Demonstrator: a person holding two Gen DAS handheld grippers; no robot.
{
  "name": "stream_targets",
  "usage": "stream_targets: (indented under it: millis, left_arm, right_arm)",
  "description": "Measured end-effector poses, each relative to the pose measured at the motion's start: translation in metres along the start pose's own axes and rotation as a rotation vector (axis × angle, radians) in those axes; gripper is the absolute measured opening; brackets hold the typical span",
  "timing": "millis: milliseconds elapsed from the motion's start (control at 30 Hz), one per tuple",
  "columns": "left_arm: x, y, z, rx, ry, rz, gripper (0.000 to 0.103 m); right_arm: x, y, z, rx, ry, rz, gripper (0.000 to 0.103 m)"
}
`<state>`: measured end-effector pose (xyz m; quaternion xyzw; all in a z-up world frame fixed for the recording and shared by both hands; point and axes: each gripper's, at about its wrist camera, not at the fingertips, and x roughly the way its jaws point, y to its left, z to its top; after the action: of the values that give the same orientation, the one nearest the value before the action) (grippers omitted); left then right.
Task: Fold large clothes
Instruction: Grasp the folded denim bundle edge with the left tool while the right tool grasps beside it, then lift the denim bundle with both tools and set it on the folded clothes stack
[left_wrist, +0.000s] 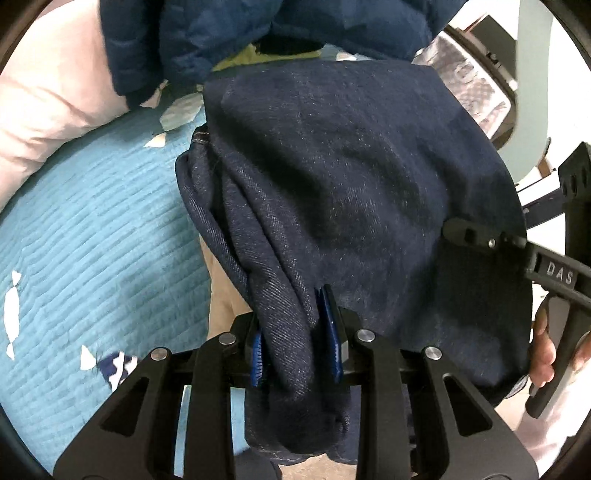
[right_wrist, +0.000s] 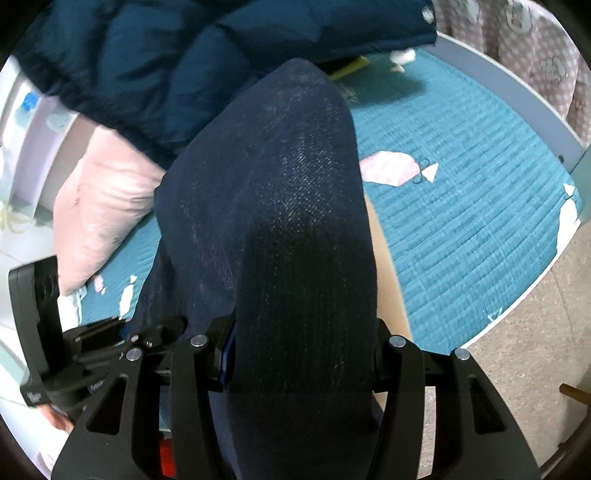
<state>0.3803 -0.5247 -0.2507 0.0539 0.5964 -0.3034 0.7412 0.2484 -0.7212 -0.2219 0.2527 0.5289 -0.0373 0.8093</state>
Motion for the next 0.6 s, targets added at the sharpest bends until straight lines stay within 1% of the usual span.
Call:
stream_targets:
  millis: [33,67,100,133,167,200,233,300,333,400,433,467,533,600]
  left_arm:
    - [0.015,0.005,0.001,-0.005,0.004,0.023,0.026]
    - [0.028,0.009,0.000,-0.012,0.013,0.049,0.026]
    - [0.040,0.015,-0.003,-0.021,0.012,0.072,0.027]
    - [0.045,0.019,-0.005,-0.015,0.002,0.090,0.030]
    - [0.052,0.024,-0.010,0.006,-0.019,0.111,0.031]
    - [0.055,0.028,-0.013,0.010,-0.031,0.110,0.031]
    - [0.056,0.031,-0.013,0.003,-0.029,0.101,0.031]
    - [0.058,0.039,-0.008,-0.030,-0.007,0.085,0.034]
    - [0.059,0.042,-0.005,-0.035,0.000,0.088,0.039]
    - [0.055,0.042,-0.005,-0.030,0.004,0.112,0.053]
    - [0.050,0.042,-0.007,-0.027,0.008,0.153,0.066]
    - [0.045,0.042,-0.009,-0.024,0.010,0.161,0.068]
    - [0.034,0.041,-0.013,-0.025,0.013,0.144,0.068]
    - [0.019,0.042,-0.016,-0.049,0.011,0.122,0.069]
  right_arm:
    - [0.014,-0.010,0.001,-0.012,0.009,-0.014,0.049]
    - [0.031,-0.016,0.000,0.004,0.020,-0.023,0.049]
    - [0.048,-0.019,0.001,0.008,0.033,-0.030,0.052]
    - [0.059,-0.019,-0.001,-0.004,0.036,-0.037,0.057]
    - [0.074,-0.020,-0.003,-0.013,0.025,-0.053,0.060]
    - [0.081,-0.021,-0.004,-0.015,0.016,-0.064,0.064]
    - [0.088,-0.018,-0.006,-0.032,0.001,-0.092,0.066]
    - [0.091,-0.014,-0.006,-0.050,-0.013,-0.104,0.066]
    - [0.088,-0.013,-0.006,-0.043,-0.010,-0.105,0.066]
    - [0.082,-0.009,-0.007,-0.039,-0.005,-0.113,0.066]
    - [0.076,-0.007,-0.008,-0.038,-0.005,-0.120,0.067]
    - [0.070,-0.006,-0.010,-0.028,-0.011,-0.130,0.068]
    - [0.062,-0.007,-0.011,0.014,-0.014,-0.155,0.068]
    - [0.050,-0.007,-0.013,0.042,-0.025,-0.188,0.068]
